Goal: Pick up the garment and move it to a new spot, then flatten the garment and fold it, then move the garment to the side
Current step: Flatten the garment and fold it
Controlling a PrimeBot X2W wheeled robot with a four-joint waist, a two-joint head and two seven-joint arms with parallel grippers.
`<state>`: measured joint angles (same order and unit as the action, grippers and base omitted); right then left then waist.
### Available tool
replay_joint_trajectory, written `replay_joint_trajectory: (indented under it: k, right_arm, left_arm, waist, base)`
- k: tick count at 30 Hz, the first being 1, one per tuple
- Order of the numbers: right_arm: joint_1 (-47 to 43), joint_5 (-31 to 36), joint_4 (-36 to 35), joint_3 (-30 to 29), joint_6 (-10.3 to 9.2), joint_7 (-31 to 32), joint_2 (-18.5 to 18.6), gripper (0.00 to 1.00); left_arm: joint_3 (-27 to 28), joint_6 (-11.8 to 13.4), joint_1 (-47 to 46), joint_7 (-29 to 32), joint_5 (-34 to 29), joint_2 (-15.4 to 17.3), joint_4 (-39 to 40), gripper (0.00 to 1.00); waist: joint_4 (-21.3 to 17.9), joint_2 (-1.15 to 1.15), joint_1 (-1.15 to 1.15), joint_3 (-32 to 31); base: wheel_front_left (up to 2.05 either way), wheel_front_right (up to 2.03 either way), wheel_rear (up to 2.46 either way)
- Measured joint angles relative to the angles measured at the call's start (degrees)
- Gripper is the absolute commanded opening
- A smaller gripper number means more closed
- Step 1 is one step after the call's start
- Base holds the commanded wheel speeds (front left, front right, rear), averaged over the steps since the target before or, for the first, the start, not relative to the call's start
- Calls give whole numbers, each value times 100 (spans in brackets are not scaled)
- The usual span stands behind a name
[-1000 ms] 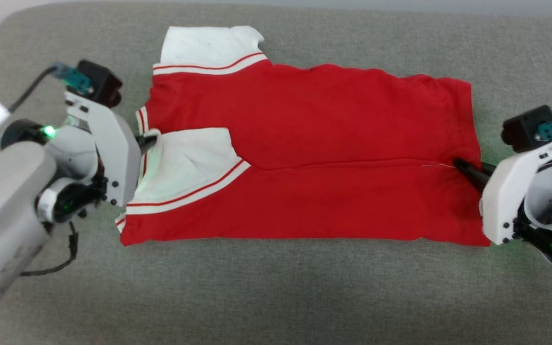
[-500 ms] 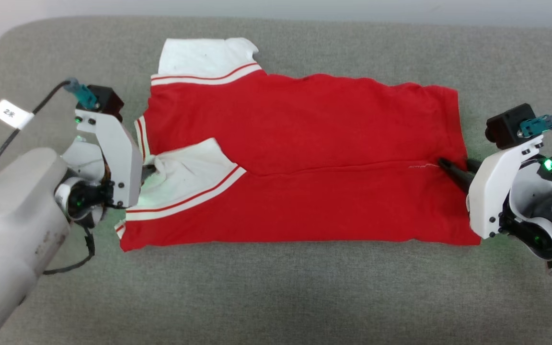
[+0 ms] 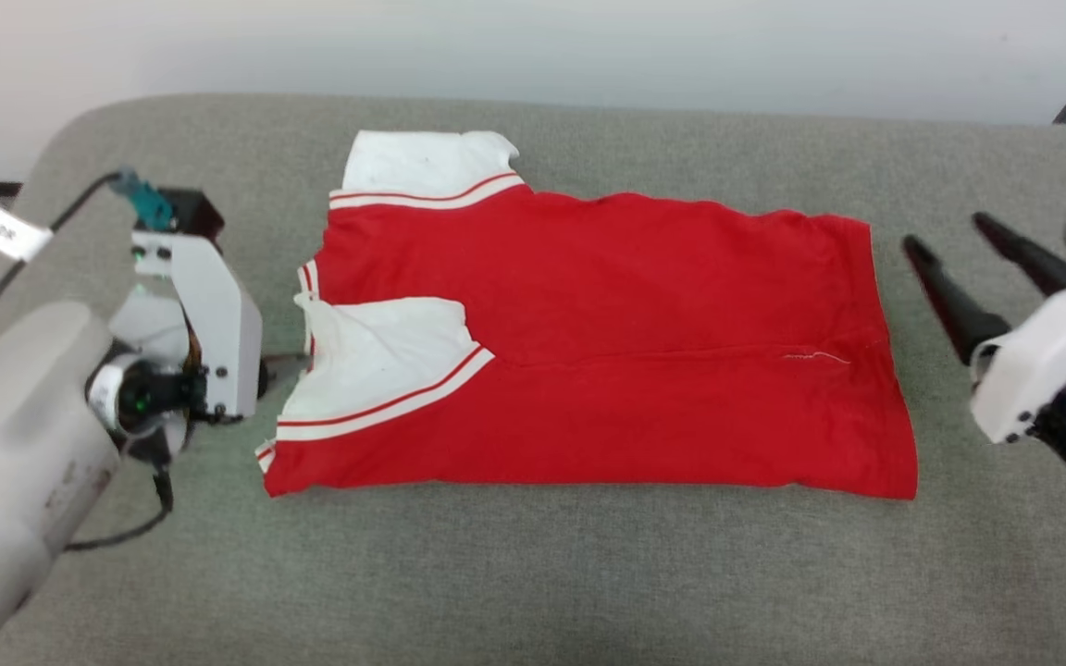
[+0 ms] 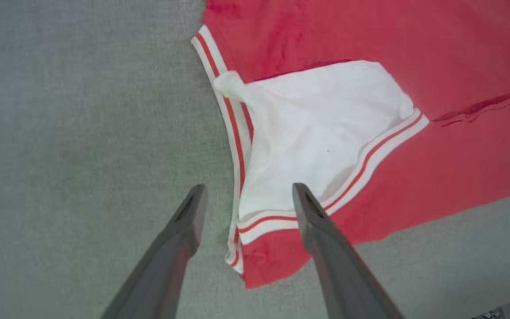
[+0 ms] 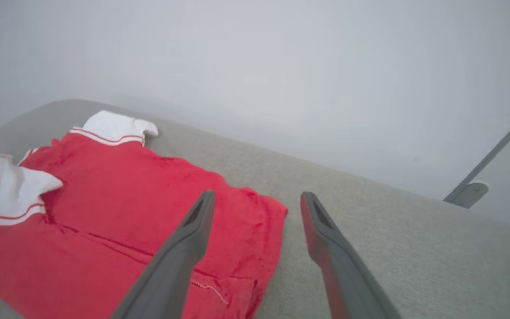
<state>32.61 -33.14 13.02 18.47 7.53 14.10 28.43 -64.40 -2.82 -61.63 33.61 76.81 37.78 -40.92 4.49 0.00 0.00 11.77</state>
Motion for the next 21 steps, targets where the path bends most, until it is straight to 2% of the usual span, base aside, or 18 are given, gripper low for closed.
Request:
replay_joint_trajectory:
  k: [5, 10, 15, 21]
  right_arm:
    - [-628, 575, -581, -893, 0, -391, -371, 100]
    - [-1234, 1068, -1332, -1745, 0, -447, -913, 100]
    - [-1654, 1394, -2062, -2261, -1, -345, -1433, 100]
    - [-2019, 1562, -2582, -2516, -1, -160, -1845, 100]
  left_arm:
    - [-2, 445, 298, 482, 304, 215, 536, 100]
    - [-58, 866, 578, 758, 436, 502, 1046, 100]
    - [-44, 1025, 822, 615, 478, 691, 1204, 100]
    - [-20, 1083, 1051, 471, 539, 750, 875, 100]
  waist:
    - [28, 0, 0, -150]
    - [-58, 0, 0, -160]
    - [-205, 0, 0, -50]
    - [-431, 0, 0, 127]
  base:
    - [0, 0, 0]
    - [0, 0, 0]
    - [0, 0, 0]
    - [0, 0, 0]
